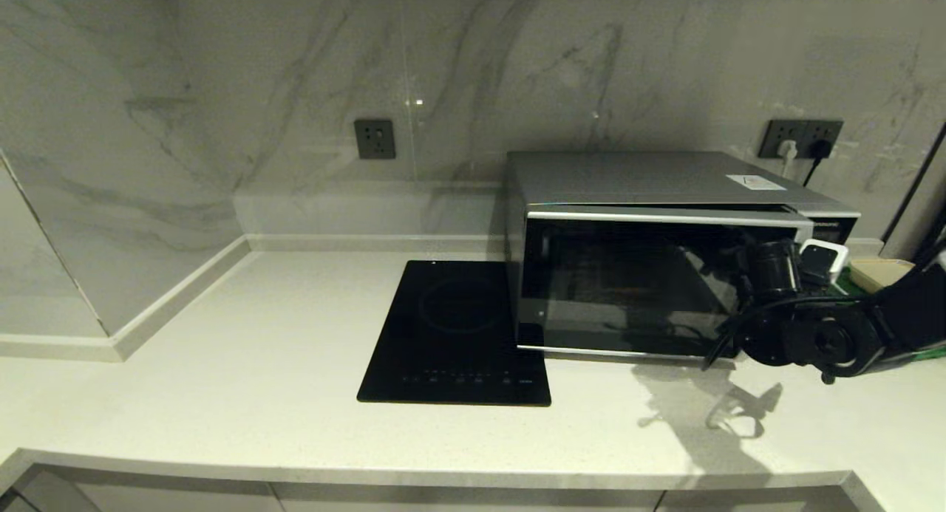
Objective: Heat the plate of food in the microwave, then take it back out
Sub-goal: Open the microwave oven
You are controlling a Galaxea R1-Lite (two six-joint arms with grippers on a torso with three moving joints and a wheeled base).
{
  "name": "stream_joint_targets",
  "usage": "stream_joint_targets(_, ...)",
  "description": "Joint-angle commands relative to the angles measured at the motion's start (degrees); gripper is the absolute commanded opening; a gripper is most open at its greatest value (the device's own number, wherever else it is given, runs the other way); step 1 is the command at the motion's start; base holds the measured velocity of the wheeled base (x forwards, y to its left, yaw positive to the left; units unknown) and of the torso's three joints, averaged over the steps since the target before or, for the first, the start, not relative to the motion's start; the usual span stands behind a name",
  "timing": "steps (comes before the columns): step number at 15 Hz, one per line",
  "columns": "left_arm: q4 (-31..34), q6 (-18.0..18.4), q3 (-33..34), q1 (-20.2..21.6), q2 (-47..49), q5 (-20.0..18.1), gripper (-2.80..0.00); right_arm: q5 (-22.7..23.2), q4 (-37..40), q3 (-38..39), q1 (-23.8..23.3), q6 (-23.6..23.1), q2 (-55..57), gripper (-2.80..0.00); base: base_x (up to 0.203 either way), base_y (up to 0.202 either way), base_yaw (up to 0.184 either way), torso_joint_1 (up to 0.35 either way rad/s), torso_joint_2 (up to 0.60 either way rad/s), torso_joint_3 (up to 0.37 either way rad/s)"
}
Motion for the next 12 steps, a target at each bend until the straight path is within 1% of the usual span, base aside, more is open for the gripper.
stream_joint_targets(1, -0.05, 0.01, 0.01, 0.06, 0.00, 0.00, -2.80, 0.96, 0.10, 3.60, 1.84, 0.81, -3.94, 0.00, 0.000, 0.000, 0.000, 0.000, 0.00, 0.000)
stream_joint_targets(3, -0.05, -0.06, 0.01, 0.06, 0.00, 0.00, -2.80, 1.72, 1.70, 3.39, 2.37, 0.55, -4.08, 0.00, 0.000, 0.000, 0.000, 0.000, 0.00, 0.000)
stream_joint_targets(4, -0.05, -0.06, 0.01, 0.06, 0.00, 0.00, -2.80, 3.14, 2.43, 3.72, 3.39, 0.39, -4.73, 0.00, 0.000, 0.000, 0.000, 0.000, 0.00, 0.000)
stream_joint_targets(5, -0.05, -0.03, 0.01, 0.06, 0.00, 0.00, -2.80, 5.55, 3.76, 4.15, 4.95, 0.25, -5.73, 0.00, 0.000, 0.000, 0.000, 0.000, 0.00, 0.000)
stream_joint_targets(7, -0.05, -0.06, 0.01, 0.06, 0.00, 0.00, -2.80, 8.30, 6.03, 4.65, 9.01, 0.14, -8.86, 0.00, 0.000, 0.000, 0.000, 0.000, 0.00, 0.000)
stream_joint_targets(8, -0.05, -0.06, 0.01, 0.06, 0.00, 0.00, -2.80, 9.55, 7.07, 5.46, 11.66, -0.03, -11.50, -2.08, 0.000, 0.000, 0.000, 0.000, 0.00, 0.000)
stream_joint_targets(9, -0.05, 0.02, 0.01, 0.06, 0.00, 0.00, -2.80, 11.05, 8.35, 6.48, 14.56, -0.24, -14.86, -2.80, 0.000, 0.000, 0.000, 0.000, 0.00, 0.000)
stream_joint_targets(11, -0.05, 0.03, 0.01, 0.06, 0.00, 0.00, -2.80, 13.65, 12.26, 7.67, 20.20, -0.45, -22.76, -2.80, 0.000, 0.000, 0.000, 0.000, 0.00, 0.000)
stream_joint_targets(12, -0.05, -0.06, 0.01, 0.06, 0.00, 0.00, -2.80, 15.23, 15.65, 7.72, 22.49, -0.50, -27.32, -2.80, 0.000, 0.000, 0.000, 0.000, 0.00, 0.000)
